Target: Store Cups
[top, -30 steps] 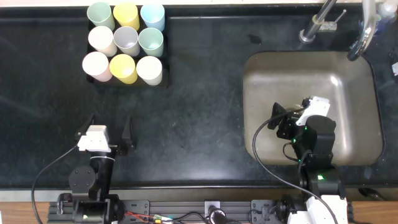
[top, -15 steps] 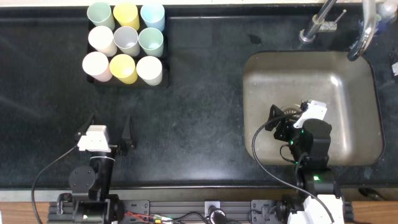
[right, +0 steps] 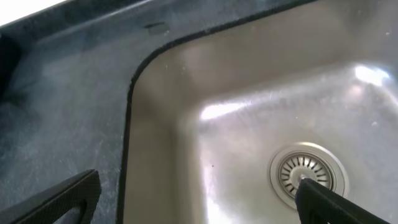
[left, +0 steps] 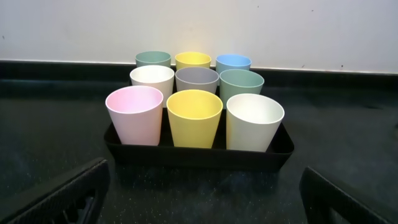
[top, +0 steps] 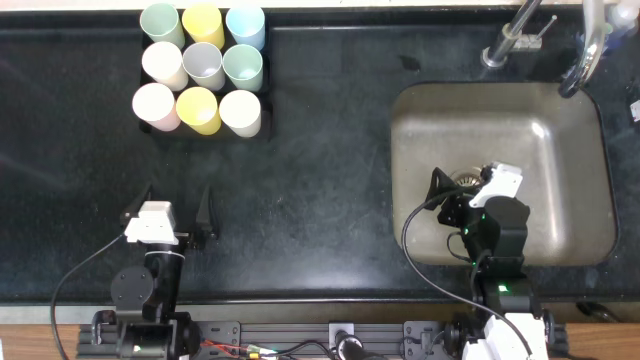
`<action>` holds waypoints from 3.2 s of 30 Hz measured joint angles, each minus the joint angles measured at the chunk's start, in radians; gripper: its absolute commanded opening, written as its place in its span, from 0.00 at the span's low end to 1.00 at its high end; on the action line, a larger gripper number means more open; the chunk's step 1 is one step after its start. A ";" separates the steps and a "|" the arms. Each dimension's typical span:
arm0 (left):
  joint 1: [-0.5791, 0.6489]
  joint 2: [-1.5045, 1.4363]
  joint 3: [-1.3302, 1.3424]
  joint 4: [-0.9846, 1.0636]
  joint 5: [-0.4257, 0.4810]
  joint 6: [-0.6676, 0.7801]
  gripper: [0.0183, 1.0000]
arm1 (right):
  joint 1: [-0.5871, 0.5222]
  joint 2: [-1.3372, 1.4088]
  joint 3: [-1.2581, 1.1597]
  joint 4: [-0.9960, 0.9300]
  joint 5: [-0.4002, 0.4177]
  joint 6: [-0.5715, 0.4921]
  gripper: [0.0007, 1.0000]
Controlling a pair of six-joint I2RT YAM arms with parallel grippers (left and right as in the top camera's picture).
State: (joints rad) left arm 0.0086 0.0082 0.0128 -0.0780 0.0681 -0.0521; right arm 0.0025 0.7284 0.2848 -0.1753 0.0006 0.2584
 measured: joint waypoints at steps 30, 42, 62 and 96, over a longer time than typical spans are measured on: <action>0.000 0.000 0.000 0.000 0.000 0.000 1.00 | 0.041 -0.285 -0.035 -0.334 0.007 0.000 1.00; 0.000 0.000 0.000 0.000 0.000 0.000 1.00 | 0.046 -0.460 -0.036 -0.571 0.008 0.000 0.99; 0.000 0.000 0.000 0.000 0.000 0.000 1.00 | 0.083 -0.631 -0.106 -0.498 0.003 0.000 1.00; 0.000 0.000 0.000 0.000 0.000 0.000 1.00 | 0.084 -0.715 -0.196 -0.022 -0.002 0.000 1.00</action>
State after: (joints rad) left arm 0.0086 0.0082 0.0128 -0.0780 0.0681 -0.0521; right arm 0.0860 0.0132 0.0891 -0.1970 -0.0010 0.2588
